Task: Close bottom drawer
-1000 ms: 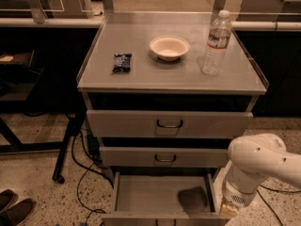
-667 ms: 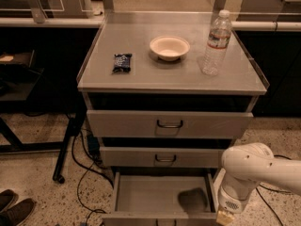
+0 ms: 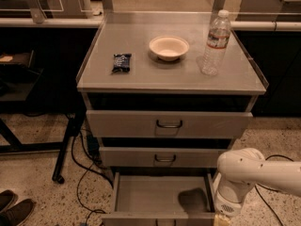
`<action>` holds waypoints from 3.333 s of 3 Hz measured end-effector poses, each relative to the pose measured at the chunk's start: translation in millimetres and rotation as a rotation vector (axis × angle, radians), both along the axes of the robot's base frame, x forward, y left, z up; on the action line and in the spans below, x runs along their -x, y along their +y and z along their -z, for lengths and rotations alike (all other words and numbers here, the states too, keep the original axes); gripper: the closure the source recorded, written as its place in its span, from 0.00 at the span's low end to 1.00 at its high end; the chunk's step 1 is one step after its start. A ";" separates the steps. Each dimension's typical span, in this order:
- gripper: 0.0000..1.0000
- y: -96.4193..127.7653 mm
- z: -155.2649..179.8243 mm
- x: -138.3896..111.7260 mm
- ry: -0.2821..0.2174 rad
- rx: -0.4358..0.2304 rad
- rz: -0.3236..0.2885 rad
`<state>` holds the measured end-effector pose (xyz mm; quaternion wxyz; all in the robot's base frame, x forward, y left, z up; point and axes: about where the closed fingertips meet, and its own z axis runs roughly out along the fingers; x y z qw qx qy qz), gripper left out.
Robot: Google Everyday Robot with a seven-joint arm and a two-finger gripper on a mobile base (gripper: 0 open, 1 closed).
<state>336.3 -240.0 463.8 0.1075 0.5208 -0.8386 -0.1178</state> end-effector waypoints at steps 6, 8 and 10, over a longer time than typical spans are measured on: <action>1.00 9.9 175.1 1.9 0.169 -0.066 0.191; 1.00 12.8 247.1 -4.9 0.201 -0.056 0.238; 1.00 20.8 266.0 -34.9 0.182 -0.105 0.276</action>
Offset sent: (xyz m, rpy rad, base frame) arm 0.0034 0.0039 -0.1223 0.0907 0.1147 -0.1650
